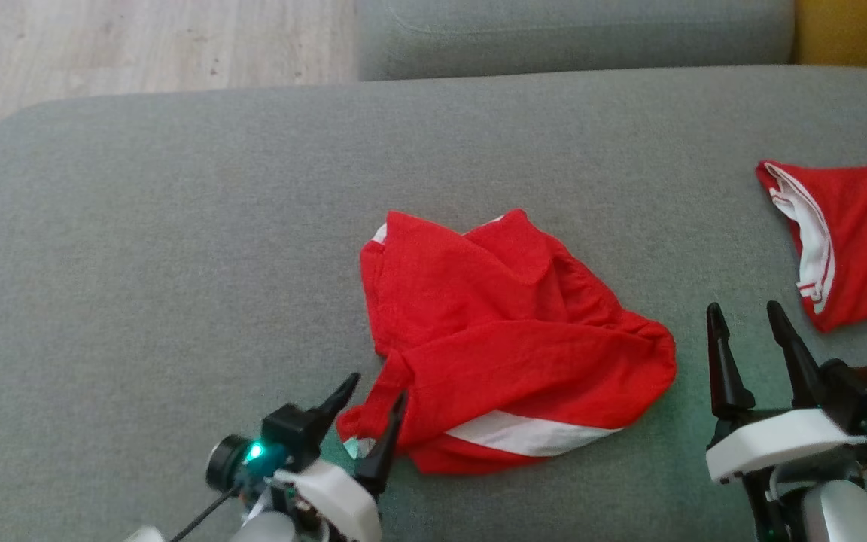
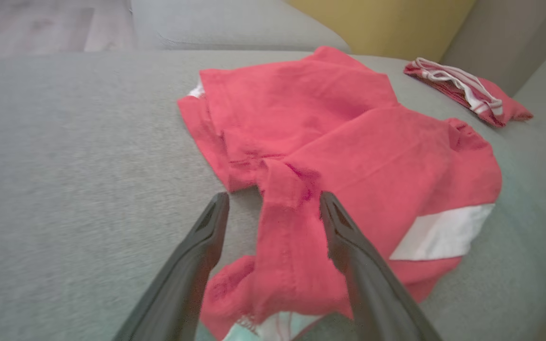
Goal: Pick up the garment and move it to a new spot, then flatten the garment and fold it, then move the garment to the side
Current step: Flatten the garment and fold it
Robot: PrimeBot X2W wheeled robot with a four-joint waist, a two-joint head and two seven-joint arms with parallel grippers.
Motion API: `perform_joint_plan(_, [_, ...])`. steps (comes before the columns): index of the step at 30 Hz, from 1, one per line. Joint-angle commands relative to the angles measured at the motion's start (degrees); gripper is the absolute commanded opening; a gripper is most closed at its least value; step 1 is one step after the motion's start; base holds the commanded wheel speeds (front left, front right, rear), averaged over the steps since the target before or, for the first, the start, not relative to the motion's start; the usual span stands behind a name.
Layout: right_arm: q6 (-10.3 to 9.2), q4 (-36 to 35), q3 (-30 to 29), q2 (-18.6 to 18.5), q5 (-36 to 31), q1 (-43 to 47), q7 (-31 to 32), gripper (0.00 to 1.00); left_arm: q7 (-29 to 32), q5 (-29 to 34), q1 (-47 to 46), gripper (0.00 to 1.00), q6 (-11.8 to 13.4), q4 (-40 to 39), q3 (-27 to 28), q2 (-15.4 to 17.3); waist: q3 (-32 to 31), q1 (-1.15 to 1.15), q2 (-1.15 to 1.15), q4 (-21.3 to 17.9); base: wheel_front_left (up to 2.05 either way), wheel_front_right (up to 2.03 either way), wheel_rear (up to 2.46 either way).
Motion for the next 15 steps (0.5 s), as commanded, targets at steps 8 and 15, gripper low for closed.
perform_joint_plan(8, [0.21, -2.8, 1.1, -0.3, -0.5, -2.6, -0.3, 1.0, 1.7, -0.5, -4.7, 0.37, -1.7, -0.1, -0.6, -1.4, 1.5, 0.0, 0.0, -1.7, 0.0, 0.0, 0.0])
perform_joint_plan(15, [0.21, -3.5, 0.4, -0.3, -0.4, -2.9, -0.8, 1.0, -2.9, -0.1, -6.7, 0.0, -0.6, -2.5, 0.8, -1.7, 2.1, 0.0, 0.0, -2.3, 0.0, 0.0, 0.0])
